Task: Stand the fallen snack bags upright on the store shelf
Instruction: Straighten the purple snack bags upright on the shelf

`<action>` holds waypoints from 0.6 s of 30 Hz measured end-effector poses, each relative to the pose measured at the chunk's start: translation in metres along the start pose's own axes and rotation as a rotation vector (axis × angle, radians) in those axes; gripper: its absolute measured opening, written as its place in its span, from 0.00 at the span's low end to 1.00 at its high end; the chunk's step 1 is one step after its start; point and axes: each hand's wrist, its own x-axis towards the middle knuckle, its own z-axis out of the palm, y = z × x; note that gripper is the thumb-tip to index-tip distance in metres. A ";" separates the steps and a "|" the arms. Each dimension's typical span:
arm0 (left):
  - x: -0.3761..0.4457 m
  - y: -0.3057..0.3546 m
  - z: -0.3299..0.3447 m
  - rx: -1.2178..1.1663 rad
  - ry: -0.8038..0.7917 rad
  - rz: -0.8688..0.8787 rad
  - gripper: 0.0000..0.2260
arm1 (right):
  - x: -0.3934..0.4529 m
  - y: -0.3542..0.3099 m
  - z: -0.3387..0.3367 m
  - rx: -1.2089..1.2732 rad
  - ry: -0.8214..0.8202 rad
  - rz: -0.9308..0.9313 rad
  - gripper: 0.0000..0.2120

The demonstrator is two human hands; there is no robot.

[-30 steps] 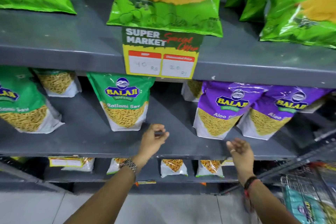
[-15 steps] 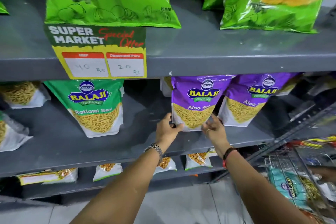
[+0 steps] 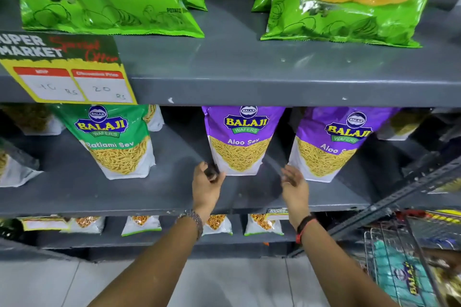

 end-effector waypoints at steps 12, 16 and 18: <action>-0.043 0.060 0.139 0.010 -0.405 -0.062 0.22 | 0.057 -0.010 -0.111 0.133 -0.003 0.058 0.18; -0.035 0.059 0.173 0.154 -0.457 -0.029 0.27 | 0.064 -0.015 -0.119 0.198 -0.030 0.068 0.18; -0.037 0.064 0.181 0.177 -0.473 -0.015 0.28 | 0.069 -0.017 -0.126 0.202 -0.018 0.078 0.16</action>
